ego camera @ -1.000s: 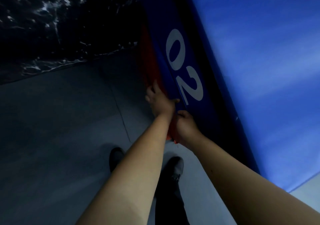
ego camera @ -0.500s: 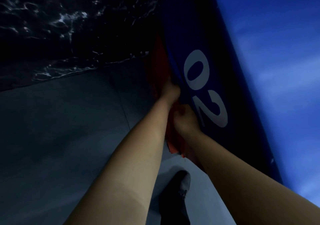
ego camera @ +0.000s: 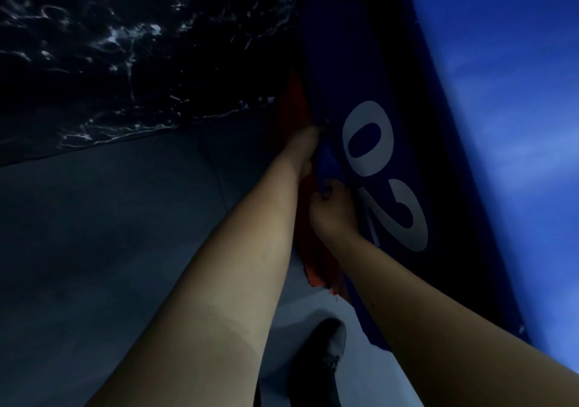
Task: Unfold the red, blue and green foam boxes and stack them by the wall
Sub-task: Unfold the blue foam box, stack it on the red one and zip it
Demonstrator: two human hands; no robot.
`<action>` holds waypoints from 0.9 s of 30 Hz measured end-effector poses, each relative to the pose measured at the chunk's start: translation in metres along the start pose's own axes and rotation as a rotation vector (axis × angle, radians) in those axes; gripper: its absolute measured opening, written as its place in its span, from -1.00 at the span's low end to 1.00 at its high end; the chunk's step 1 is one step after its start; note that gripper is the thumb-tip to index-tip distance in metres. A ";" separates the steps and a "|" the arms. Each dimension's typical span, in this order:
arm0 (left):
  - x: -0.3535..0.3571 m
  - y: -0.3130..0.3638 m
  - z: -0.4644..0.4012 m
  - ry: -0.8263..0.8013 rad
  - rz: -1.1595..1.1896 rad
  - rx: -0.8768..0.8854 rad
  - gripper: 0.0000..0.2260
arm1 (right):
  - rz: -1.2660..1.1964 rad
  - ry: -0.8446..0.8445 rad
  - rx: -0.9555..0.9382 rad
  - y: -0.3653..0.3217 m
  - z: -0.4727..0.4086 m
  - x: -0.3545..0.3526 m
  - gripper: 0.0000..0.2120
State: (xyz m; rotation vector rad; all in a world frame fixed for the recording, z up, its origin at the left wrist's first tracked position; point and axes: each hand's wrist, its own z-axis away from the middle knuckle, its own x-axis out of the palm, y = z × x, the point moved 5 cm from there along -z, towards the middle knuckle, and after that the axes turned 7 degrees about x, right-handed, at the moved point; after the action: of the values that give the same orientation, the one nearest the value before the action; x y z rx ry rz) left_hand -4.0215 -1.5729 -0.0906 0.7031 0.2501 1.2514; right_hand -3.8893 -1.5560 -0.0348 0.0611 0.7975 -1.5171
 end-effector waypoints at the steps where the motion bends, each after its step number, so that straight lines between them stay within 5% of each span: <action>1: 0.000 0.003 0.000 -0.014 0.018 0.002 -0.53 | 0.006 0.006 -0.003 -0.001 -0.001 -0.001 -0.51; 7: 0.006 0.013 0.000 0.004 0.239 -0.042 -0.34 | 0.022 0.021 -0.015 -0.005 0.000 -0.002 -0.55; 11: 0.009 -0.002 -0.022 0.066 0.301 -0.075 -0.27 | 0.028 0.043 -0.029 -0.005 -0.005 -0.001 -0.79; 16: -0.010 0.024 0.001 -0.015 0.423 0.029 -0.40 | 0.024 0.131 -0.078 -0.009 0.003 -0.009 -0.61; 19: -0.013 0.043 -0.003 -0.077 0.301 0.068 -0.49 | 0.000 0.129 -0.082 -0.012 0.002 -0.009 -0.63; 25: -0.029 0.041 -0.033 0.145 0.314 0.068 -0.20 | 0.026 0.119 -0.064 -0.017 0.001 -0.010 -0.61; 27: -0.035 0.050 -0.030 0.169 0.374 0.095 -0.26 | 0.045 0.104 -0.092 -0.021 0.000 -0.008 -0.61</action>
State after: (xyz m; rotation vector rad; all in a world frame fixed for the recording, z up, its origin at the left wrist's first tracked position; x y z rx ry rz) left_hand -4.0876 -1.5881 -0.0904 0.7484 0.3289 1.6679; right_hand -3.9067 -1.5511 -0.0221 0.0899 0.9421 -1.4424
